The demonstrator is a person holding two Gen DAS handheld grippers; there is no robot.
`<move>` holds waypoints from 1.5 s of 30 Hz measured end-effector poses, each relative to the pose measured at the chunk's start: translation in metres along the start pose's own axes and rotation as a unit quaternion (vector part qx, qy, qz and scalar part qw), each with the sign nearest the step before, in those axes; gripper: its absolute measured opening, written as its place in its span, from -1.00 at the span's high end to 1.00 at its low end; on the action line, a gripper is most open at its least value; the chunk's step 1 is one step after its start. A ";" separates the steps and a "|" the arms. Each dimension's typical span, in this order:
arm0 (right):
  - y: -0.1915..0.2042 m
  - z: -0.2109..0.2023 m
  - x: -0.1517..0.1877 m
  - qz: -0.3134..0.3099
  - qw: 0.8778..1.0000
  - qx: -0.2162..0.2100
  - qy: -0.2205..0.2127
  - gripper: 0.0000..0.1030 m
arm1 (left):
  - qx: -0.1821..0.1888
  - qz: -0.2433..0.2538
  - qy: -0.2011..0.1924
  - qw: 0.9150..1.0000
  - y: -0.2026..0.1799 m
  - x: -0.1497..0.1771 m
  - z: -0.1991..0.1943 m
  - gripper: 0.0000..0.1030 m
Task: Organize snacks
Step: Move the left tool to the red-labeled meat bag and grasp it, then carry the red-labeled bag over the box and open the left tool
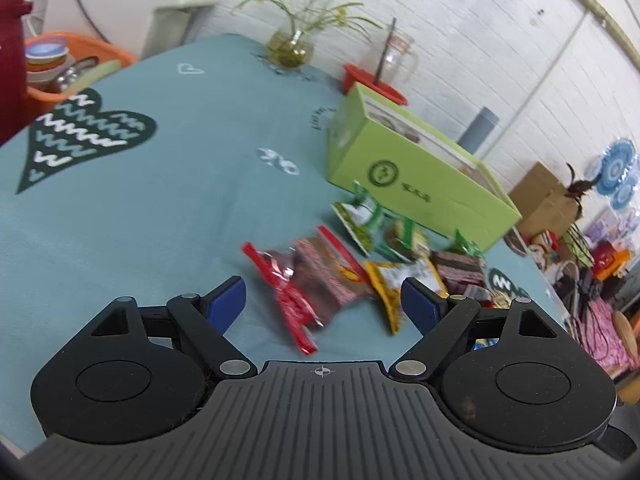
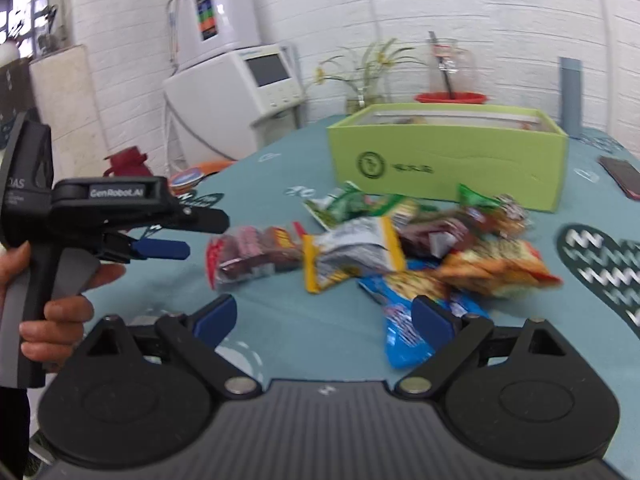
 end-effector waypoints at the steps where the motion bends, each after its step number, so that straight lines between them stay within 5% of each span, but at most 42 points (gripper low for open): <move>1: 0.005 0.006 -0.003 -0.007 1.000 -0.005 0.001 -0.80 | -0.002 -0.003 -0.003 1.000 0.002 -0.002 0.000 -0.41; 6: 0.037 0.038 -0.007 0.007 0.997 -0.079 0.022 -0.80 | -0.007 0.001 -0.006 1.000 0.015 -0.024 0.022 -0.32; 9: 0.054 0.059 -0.001 0.017 0.992 -0.112 0.047 -0.80 | 0.033 0.037 0.031 0.998 0.015 -0.035 0.049 -0.22; 14: 0.062 0.099 -0.003 0.007 0.992 -0.100 0.079 -0.80 | 0.091 0.067 0.104 0.988 0.020 -0.035 0.078 -0.07; 18: 0.064 0.125 -0.008 -0.005 0.991 -0.100 0.091 -0.81 | 0.104 0.086 0.111 0.985 0.019 -0.024 0.076 0.22; 23: 0.062 0.126 -0.009 -0.018 0.990 -0.105 0.092 -0.81 | 0.120 0.068 0.120 0.983 0.018 -0.008 0.050 0.31; 26: 0.062 0.111 -0.003 -0.024 0.989 -0.113 0.089 -0.80 | 0.114 0.062 0.115 0.985 0.017 -0.002 0.034 0.19; 29: 0.060 0.100 -0.004 -0.027 0.992 -0.100 0.075 -0.80 | 0.074 0.065 0.078 0.992 0.017 -0.011 0.029 -0.23; 32: 0.058 0.107 -0.001 -0.030 0.994 -0.084 0.071 -0.80 | 0.065 0.060 0.076 0.993 0.018 -0.016 0.036 -0.24; 33: 0.059 0.111 0.001 -0.031 0.993 -0.088 0.077 -0.82 | 0.067 0.056 0.084 0.993 0.018 -0.014 0.041 -0.20; 35: 0.068 0.112 0.005 -0.059 0.992 -0.090 0.066 -0.70 | 0.074 0.057 0.091 0.992 0.017 -0.008 0.045 0.39; 37: 0.074 0.109 0.004 -0.080 0.991 -0.088 0.065 -0.59 | 0.087 0.045 0.103 0.990 0.015 -0.005 0.044 0.60; 45: 0.043 0.083 -0.043 -0.074 0.995 -0.064 -0.016 -0.59 | 0.118 0.082 0.045 0.989 -0.040 -0.042 0.036 0.71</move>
Point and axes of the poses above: each gripper's, at about its wrist camera, not at the fingertips, and z roughly the way its jaws point, y to its left, x to its underside, the point moved 1 cm from there along z, roughly the way its jaws point, and after that the axes turned 13 degrees about -y, right-handed, at the moved point
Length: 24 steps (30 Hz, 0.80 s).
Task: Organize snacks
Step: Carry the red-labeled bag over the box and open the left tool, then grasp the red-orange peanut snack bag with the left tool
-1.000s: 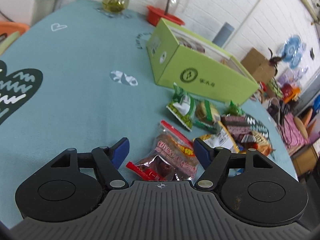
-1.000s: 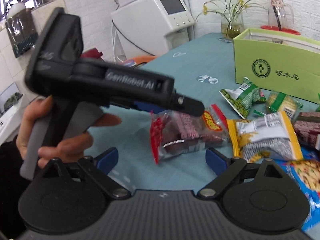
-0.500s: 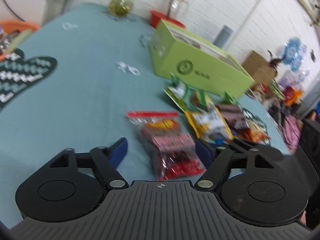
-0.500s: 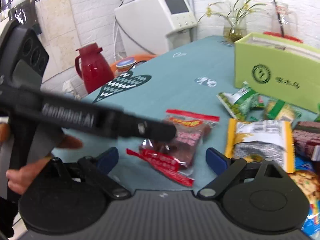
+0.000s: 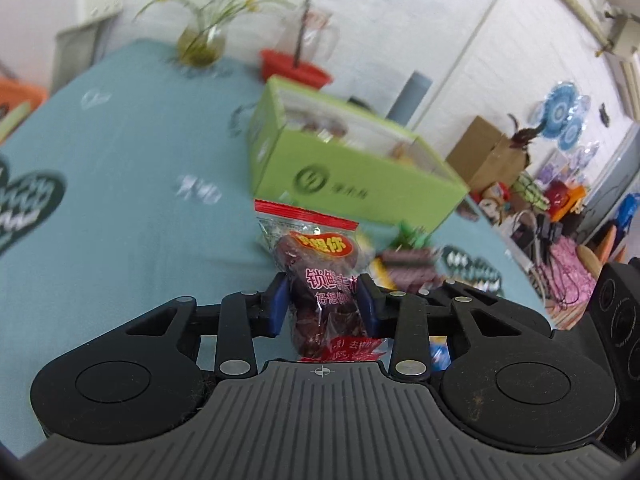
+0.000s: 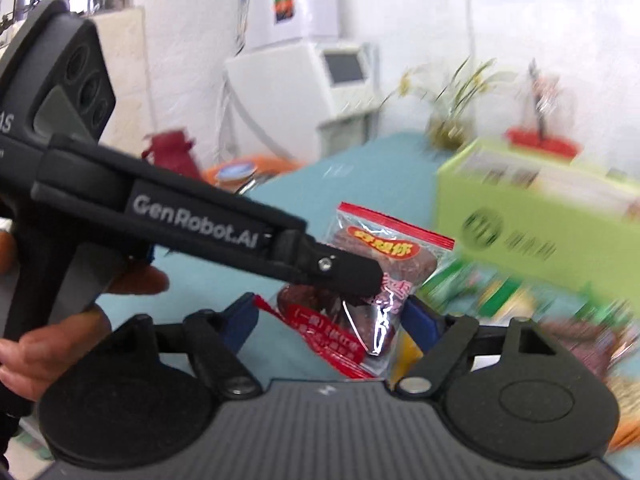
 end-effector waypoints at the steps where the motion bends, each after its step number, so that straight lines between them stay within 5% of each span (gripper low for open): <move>1: -0.008 0.000 -0.006 -0.003 1.000 0.009 -0.006 -0.59 | 0.007 0.004 -0.003 1.000 -0.007 -0.008 0.007 0.71; 8: -0.086 0.011 -0.054 -0.029 0.996 0.082 -0.030 -0.59 | 0.062 0.030 -0.013 0.998 -0.058 -0.073 0.090 0.68; 16: -0.180 0.060 -0.068 -0.015 0.993 0.113 -0.003 -0.59 | 0.066 0.036 0.016 0.997 -0.075 -0.114 0.203 0.67; 18: -0.194 0.070 -0.063 -0.003 0.994 0.112 0.003 -0.58 | 0.061 0.035 0.025 0.997 -0.069 -0.114 0.225 0.61; 20: -0.199 0.070 -0.060 0.004 0.993 0.116 0.000 -0.59 | 0.046 0.037 0.021 0.998 -0.063 -0.113 0.232 0.34; 24: -0.190 0.035 -0.064 -0.012 0.991 0.125 -0.048 -0.77 | 0.048 0.046 -0.022 0.998 -0.063 -0.113 0.204 0.03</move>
Point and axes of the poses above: each gripper's, at about its wrist camera, not at the fingertips, and z roughly the way its jaws point, y to its left, x to its underside, the point moved 1 cm from there along z, roughly the way its jaws point, and after that the axes turned 13 degrees about -y, right-handed, at the moved point
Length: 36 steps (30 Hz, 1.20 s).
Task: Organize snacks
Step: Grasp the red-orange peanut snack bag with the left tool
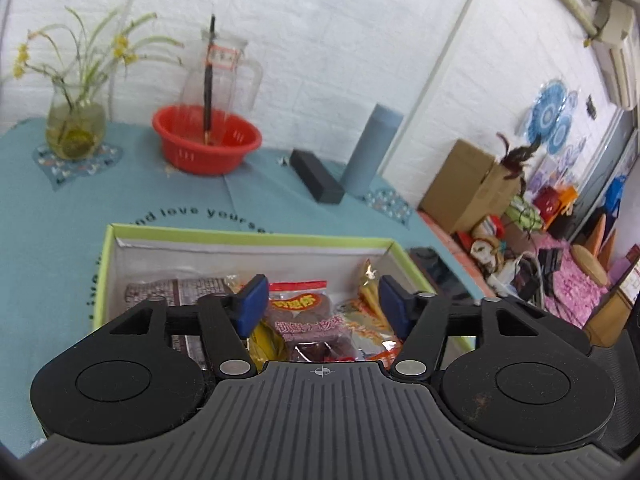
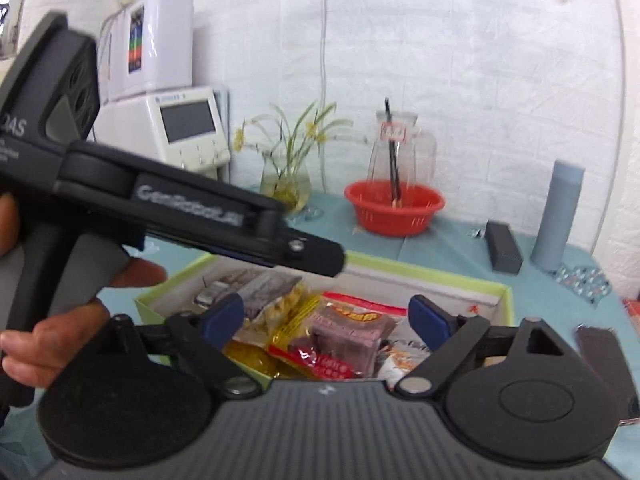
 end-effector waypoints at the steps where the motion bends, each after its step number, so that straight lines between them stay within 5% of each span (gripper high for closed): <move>1: 0.001 -0.012 -0.002 -0.002 1.000 0.004 -0.009 -0.79 | 0.005 0.001 -0.007 1.000 -0.003 0.000 -0.010 -0.04; 6: 0.015 -0.083 0.007 0.007 1.000 0.010 -0.020 -0.80 | 0.027 0.007 -0.028 0.999 -0.024 0.020 -0.070 -0.29; 11: 0.034 -0.141 0.051 0.050 0.998 0.010 0.022 -0.80 | 0.020 -0.010 -0.010 1.000 -0.035 0.071 -0.119 -0.31; 18: 0.058 -0.177 0.106 0.089 0.992 0.020 0.084 -0.80 | -0.010 -0.119 0.062 0.991 -0.021 0.158 -0.164 -0.15; 24: 0.048 -0.191 0.088 0.089 0.994 0.038 0.041 -0.80 | -0.001 -0.114 0.066 0.991 -0.033 0.158 -0.170 -0.14; 30: 0.035 -0.170 0.100 0.100 0.992 0.040 0.072 -0.80 | 0.036 -0.056 0.096 0.993 -0.070 0.151 -0.121 -0.20; 36: 0.025 -0.142 0.107 0.103 0.990 0.008 0.099 -0.80 | 0.052 -0.052 0.161 0.984 -0.078 0.160 -0.070 0.30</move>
Point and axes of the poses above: each gripper's, at about its wrist camera, not at the fingertips, and z roughly the way its jaws point, y to its left, x to its underside, the point moved 1 cm from there along z, roughly the way its jaws point, and after that the axes turned 13 degrees about -y, right-handed, at the moved point
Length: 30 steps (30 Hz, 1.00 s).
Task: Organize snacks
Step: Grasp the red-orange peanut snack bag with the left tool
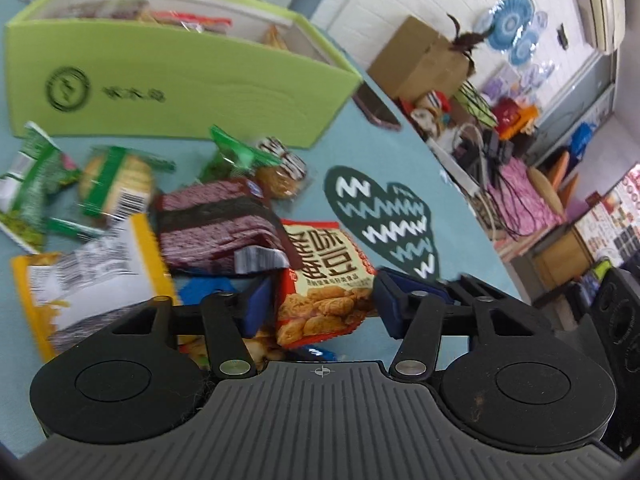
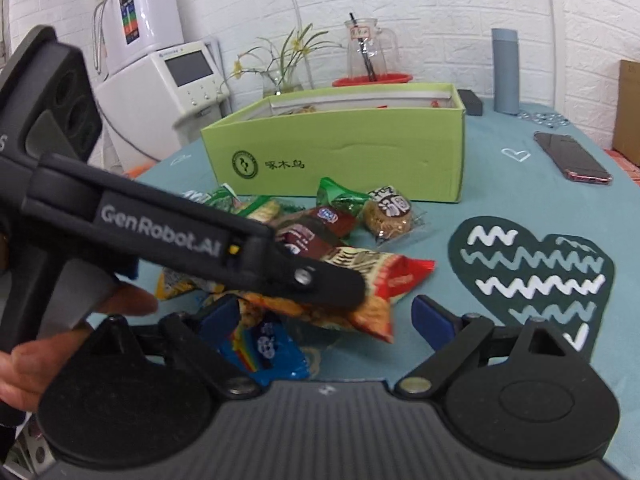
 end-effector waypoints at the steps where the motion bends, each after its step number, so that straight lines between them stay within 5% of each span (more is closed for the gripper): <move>1: 0.001 -0.001 0.000 0.001 1.000 -0.013 -0.001 -0.81 | 0.003 0.002 0.001 1.000 -0.003 0.001 0.001 0.37; 15: -0.011 -0.078 0.028 0.007 0.999 0.039 -0.003 -0.81 | 0.042 0.054 0.030 0.997 -0.070 0.048 0.012 0.32; 23: -0.021 -0.096 0.031 0.003 0.998 0.062 -0.019 -0.80 | 0.028 0.059 0.004 0.998 -0.075 0.049 -0.001 -0.25; 30: -0.036 -0.079 0.036 0.013 0.998 0.063 -0.016 -0.76 | 0.051 0.042 0.032 0.997 -0.070 0.048 0.022 -0.12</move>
Point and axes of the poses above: each gripper's, at about its wrist camera, not at the fingertips, and z roughly the way its jaws point, y to its left, x to its underside, the point moved 1 cm from there along z, roughly the way its jaws point, and after that the axes turned 13 degrees about -y, right-handed, at the moved point
